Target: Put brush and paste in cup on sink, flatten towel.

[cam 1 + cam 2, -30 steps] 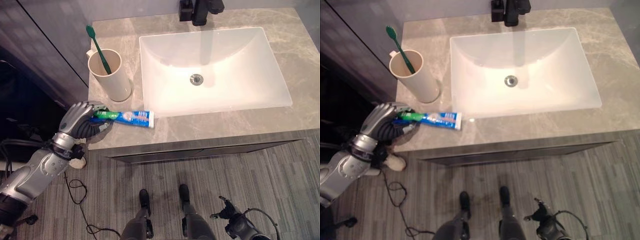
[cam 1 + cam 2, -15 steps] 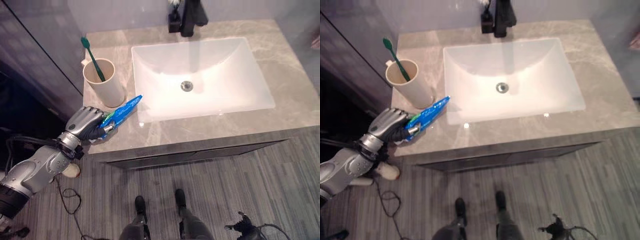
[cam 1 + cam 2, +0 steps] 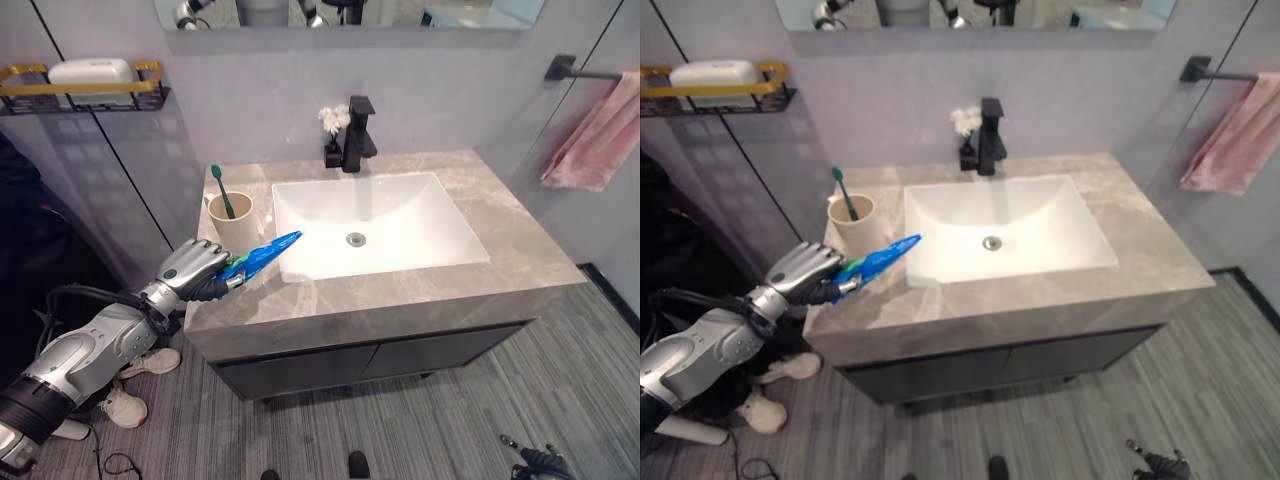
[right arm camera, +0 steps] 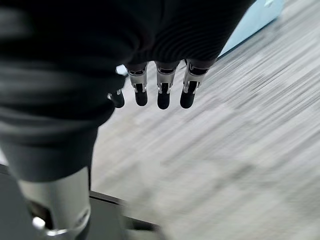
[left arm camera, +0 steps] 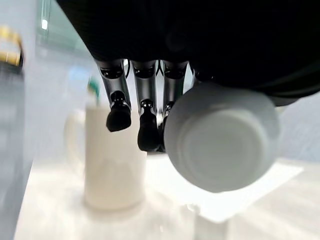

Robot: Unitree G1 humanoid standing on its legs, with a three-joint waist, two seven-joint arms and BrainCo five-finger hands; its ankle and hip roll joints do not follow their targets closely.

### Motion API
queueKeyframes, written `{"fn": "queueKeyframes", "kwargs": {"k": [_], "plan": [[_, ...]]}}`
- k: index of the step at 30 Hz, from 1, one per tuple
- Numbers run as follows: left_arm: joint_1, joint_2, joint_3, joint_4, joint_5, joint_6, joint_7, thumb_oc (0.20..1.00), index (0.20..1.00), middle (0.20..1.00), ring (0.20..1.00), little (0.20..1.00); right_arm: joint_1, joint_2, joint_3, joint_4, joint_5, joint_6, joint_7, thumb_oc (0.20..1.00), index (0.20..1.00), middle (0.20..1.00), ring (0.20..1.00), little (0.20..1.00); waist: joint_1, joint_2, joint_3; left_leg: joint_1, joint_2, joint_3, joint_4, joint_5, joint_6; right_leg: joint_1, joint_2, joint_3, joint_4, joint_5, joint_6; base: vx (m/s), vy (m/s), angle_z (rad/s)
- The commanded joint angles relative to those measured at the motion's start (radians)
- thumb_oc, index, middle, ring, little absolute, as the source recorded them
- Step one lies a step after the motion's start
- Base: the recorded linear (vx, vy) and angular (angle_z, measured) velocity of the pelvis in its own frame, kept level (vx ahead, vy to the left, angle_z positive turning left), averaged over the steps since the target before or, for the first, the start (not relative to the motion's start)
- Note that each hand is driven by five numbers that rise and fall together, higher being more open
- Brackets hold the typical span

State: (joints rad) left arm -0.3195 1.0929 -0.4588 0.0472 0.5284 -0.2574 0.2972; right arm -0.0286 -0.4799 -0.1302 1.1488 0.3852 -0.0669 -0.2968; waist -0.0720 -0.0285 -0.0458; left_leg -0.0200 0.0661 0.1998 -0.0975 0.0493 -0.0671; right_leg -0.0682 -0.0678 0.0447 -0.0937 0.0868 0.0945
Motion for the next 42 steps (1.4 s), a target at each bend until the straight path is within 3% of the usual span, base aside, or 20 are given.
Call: {"fn": "queueKeyframes", "kwargs": {"k": [1,4,7,8,12,14,15,17,19,21,24,30,32,38,42], "plan": [[-0.137,-0.001,0.106,-0.056,0.026,0.019,0.147,0.200,0.200,0.200,0.200,0.200,0.016,-0.059,-0.034,-0.202,0.009,-0.093,-0.146,1.000,1.000,1.000,1.000,1.000,-0.033,-0.023,-0.036,-0.019,0.036,-0.059,0.010,-0.017,-0.044,0.012,-0.079,-0.054,0.008,-0.007,0.107,-0.01,0.034,0.00],[-0.145,0.008,0.161,-0.089,0.053,0.033,0.189,0.200,0.200,0.200,0.200,0.200,0.045,-0.100,-0.069,-0.395,-0.108,-0.091,-0.219,1.000,1.000,1.000,1.000,1.000,-0.040,-0.024,-0.045,-0.009,0.038,-0.056,0.010,-0.020,-0.043,0.021,-0.080,-0.053,0.008,-0.008,0.107,0.01,0.010,0.00],[-0.125,0.015,0.251,-0.127,0.102,0.054,0.231,0.200,0.200,0.200,0.200,0.200,0.093,-0.176,-0.119,-0.604,-0.425,-0.022,-0.342,1.000,1.000,1.000,1.000,1.000,-0.046,-0.022,-0.055,-0.001,0.038,-0.055,0.010,-0.025,-0.040,0.029,-0.080,-0.052,0.009,-0.010,0.106,0.00,0.000,0.00],[-0.113,0.022,0.289,-0.144,0.125,0.065,0.240,0.200,0.200,0.200,0.200,0.200,0.113,-0.224,-0.134,-0.700,-0.593,0.033,-0.375,1.000,1.000,1.000,1.000,1.000,-0.051,-0.018,-0.054,0.003,0.036,-0.054,0.010,-0.021,-0.039,0.030,-0.080,-0.052,0.012,-0.007,0.105,0.00,0.000,0.00],[-0.108,0.034,0.349,-0.185,0.139,0.057,0.246,0.200,0.200,0.200,0.200,0.200,0.084,-0.300,-0.175,-0.841,-0.733,0.047,-0.396,1.000,1.000,1.000,1.000,1.000,-0.057,-0.010,-0.063,0.010,0.035,-0.055,0.010,-0.030,-0.038,0.035,-0.081,-0.048,0.011,-0.012,0.106,-0.01,0.007,0.00],[-0.145,0.045,0.352,-0.198,0.123,0.061,0.252,0.200,0.200,0.200,0.200,0.200,0.024,-0.282,-0.162,-0.971,-0.653,-0.026,-0.377,1.000,1.000,1.000,1.000,1.000,-0.060,-0.004,-0.066,0.014,0.035,-0.054,0.010,-0.030,-0.036,0.039,-0.083,-0.046,0.011,-0.013,0.106,-0.01,0.015,-0.03],[-0.207,0.061,0.325,-0.190,0.099,0.066,0.254,0.200,0.200,0.200,0.200,0.200,-0.047,-0.254,-0.094,-0.997,-0.512,-0.096,-0.321,1.000,1.000,1.000,1.000,1.000,-0.055,-0.005,-0.066,0.020,0.033,-0.053,0.010,-0.029,-0.035,0.042,-0.083,-0.046,0.012,-0.014,0.104,0.00,0.025,-0.05],[-0.256,0.053,0.303,-0.179,0.066,0.069,0.246,0.200,0.200,0.200,0.200,0.200,-0.109,-0.238,-0.014,-1.026,-0.377,-0.139,-0.218,1.000,1.000,1.000,1.000,1.000,-0.045,-0.006,-0.072,0.023,0.032,-0.051,0.010,-0.029,-0.034,0.045,-0.083,-0.048,0.013,-0.017,0.103,-0.01,0.010,-0.06],[-0.279,0.053,0.289,-0.171,0.049,0.072,0.241,0.200,0.200,0.200,0.200,0.200,-0.140,-0.236,0.019,-1.023,-0.322,-0.144,-0.189,1.000,1.000,1.000,1.000,1.000,-0.042,-0.009,-0.070,0.026,0.032,-0.050,0.010,-0.029,-0.035,0.048,-0.083,-0.047,0.013,-0.018,0.102,0.00,0.000,0.00],[-0.324,0.037,0.261,-0.168,0.013,0.072,0.227,0.200,0.200,0.200,0.200,0.200,-0.224,-0.205,0.132,-1.041,-0.139,-0.176,-0.073,1.000,1.000,1.000,1.000,1.000,-0.028,-0.013,-0.070,0.031,0.032,-0.047,0.010,-0.028,-0.035,0.052,-0.084,-0.046,0.012,-0.019,0.100,-0.02,0.005,0.04],[-0.391,0.009,0.203,-0.162,-0.037,0.071,0.206,0.200,0.200,0.200,0.200,0.200,-0.353,-0.146,0.310,-1.017,0.161,-0.170,0.075,1.000,1.000,1.000,1.000,1.000,-0.003,-0.017,-0.067,0.033,0.030,-0.042,0.010,-0.022,-0.038,0.054,-0.087,-0.047,0.011,-0.017,0.096,0.00,0.000,0.00],[-0.442,-0.025,0.146,-0.184,-0.055,0.071,0.190,0.200,0.200,0.200,0.200,0.200,-0.476,-0.043,0.458,-1.067,0.420,-0.185,0.176,1.000,1.000,1.000,1.000,1.000,0.025,-0.019,-0.057,0.024,0.029,-0.043,0.010,-0.014,-0.039,0.049,-0.091,-0.052,0.009,-0.014,0.092,0.00,-0.001,0.01],[-0.431,-0.062,0.134,-0.231,-0.047,0.057,0.176,0.200,0.200,0.200,0.200,0.200,-0.543,0.060,0.531,-1.115,0.555,-0.208,0.234,1.000,1.000,1.000,1.000,1.000,0.043,-0.021,-0.052,0.016,0.029,-0.050,0.010,-0.011,-0.039,0.047,-0.094,-0.058,0.007,-0.015,0.086,0.01,-0.011,0.05],[-0.392,-0.056,0.120,-0.285,-0.058,0.011,0.146,0.200,0.200,0.200,0.200,0.200,-0.656,0.025,0.597,-1.134,0.490,-0.198,0.255,1.000,1.000,1.000,1.000,1.000,0.060,-0.027,-0.054,0.005,0.029,-0.055,0.010,-0.008,-0.041,0.043,-0.093,-0.066,0.006,-0.017,0.083,0.00,-0.003,0.02],[-0.373,-0.070,0.116,-0.309,-0.084,-0.006,0.135,0.200,0.200,0.200,0.200,0.200,-0.704,0.052,0.624,-1.133,0.499,-0.209,0.261,1.000,1.000,1.000,1.000,1.000,0.068,-0.032,-0.057,0.000,0.030,-0.056,0.010,-0.005,-0.043,0.042,-0.092,-0.069,0.006,-0.016,0.081,0.01,-0.006,0.06]]}}
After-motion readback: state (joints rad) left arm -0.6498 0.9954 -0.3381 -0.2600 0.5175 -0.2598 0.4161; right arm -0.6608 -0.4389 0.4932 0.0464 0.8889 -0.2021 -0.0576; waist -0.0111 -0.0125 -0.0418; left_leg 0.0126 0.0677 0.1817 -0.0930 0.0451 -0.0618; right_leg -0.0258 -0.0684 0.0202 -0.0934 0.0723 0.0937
